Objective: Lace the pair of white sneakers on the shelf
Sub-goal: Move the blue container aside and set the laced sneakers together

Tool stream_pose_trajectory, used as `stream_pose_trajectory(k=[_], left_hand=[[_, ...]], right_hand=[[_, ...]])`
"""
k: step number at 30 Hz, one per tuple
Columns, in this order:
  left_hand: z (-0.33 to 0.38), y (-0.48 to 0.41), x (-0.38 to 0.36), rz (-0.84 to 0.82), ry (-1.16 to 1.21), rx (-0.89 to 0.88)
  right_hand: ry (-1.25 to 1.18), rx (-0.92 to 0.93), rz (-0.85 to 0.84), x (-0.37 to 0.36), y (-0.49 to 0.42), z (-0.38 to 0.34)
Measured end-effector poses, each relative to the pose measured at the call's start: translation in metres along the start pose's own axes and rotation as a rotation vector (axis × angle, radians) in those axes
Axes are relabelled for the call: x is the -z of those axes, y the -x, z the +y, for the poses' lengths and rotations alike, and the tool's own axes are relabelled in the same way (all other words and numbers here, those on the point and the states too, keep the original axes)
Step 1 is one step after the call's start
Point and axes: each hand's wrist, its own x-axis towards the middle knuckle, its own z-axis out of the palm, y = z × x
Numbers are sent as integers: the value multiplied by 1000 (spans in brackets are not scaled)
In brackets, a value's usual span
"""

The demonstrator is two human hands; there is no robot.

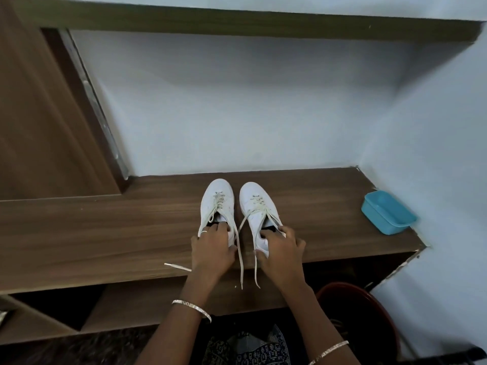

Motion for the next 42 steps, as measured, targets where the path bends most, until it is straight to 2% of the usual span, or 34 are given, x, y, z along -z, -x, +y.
stream_pose_trajectory(k=[7,14,17,19,27,31,36,42], left_hand=[[-7,-23,-10,-71,-102,12],[-10,-51,-3,-160,165,-11],[-9,-69,1,-173,219,-27],[-6,-78,9,-191,232,-40],[26,-94,79,-232,305,-105],[42,-86,113,-397,360,-114],[83,-65,155,-568,353,-259],[152,-35,185,-653,228,-553]], right_hand=[[-7,-36,-91,-5,-21,1],[-103,16,-134,1,-41,0],[-155,17,-114,6,-59,-4],[-116,17,-160,12,-71,-6],[-165,-161,-364,74,-108,-17],[-178,-244,-466,122,-112,-24],[-168,-365,-546,201,-92,-25],[-182,-616,-484,277,-33,2]])
